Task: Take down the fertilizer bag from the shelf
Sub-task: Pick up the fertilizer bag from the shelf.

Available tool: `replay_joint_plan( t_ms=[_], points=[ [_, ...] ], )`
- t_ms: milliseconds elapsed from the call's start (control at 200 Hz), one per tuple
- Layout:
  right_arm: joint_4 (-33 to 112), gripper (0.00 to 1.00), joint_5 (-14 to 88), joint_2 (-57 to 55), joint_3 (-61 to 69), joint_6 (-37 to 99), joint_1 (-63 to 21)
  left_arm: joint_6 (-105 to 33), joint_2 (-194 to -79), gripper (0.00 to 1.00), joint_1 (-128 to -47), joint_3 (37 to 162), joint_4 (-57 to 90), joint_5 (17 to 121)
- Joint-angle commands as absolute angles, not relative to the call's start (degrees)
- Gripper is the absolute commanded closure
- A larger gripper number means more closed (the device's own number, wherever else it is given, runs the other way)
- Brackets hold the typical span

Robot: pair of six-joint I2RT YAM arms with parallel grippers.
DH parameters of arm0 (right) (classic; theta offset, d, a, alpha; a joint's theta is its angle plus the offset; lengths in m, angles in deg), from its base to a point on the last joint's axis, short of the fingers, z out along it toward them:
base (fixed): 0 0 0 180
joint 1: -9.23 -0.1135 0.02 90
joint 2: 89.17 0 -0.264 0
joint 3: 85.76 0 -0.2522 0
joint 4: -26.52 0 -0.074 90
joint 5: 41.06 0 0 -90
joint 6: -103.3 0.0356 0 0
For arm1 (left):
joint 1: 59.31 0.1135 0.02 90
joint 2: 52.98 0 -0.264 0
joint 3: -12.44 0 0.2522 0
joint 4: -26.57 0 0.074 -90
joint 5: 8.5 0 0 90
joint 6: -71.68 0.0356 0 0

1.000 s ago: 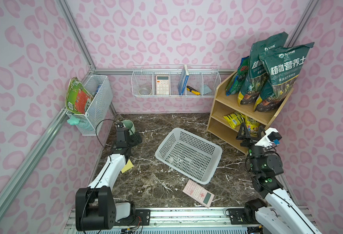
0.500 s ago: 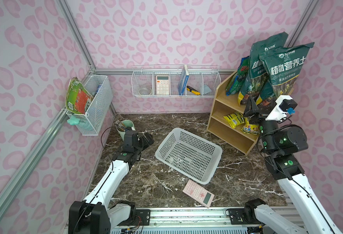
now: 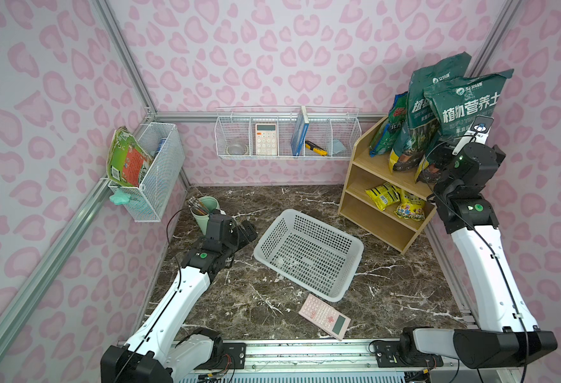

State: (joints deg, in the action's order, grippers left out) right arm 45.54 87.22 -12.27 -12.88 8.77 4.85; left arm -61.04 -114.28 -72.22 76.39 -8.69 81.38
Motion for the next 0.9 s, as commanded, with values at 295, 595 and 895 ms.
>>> replay_joint_plan(
  t_ms=[295,595,895],
  points=[
    [50.5,0.00,90.4,-1.2,-23.4,5.6,5.4,-60.9,-113.1,0.01,-72.2,76.4,-9.7,83.4],
    [41.0,0.00,83.3,-10.7,-11.7,5.2,5.2,-61.0,-113.2,0.01,-72.3,76.4,-9.8,84.0],
    [39.8,0.00,81.0,-11.7,-8.2,3.1,5.2,-60.7,-113.2,0.01,-72.2,76.3,-9.7,85.2]
  ],
)
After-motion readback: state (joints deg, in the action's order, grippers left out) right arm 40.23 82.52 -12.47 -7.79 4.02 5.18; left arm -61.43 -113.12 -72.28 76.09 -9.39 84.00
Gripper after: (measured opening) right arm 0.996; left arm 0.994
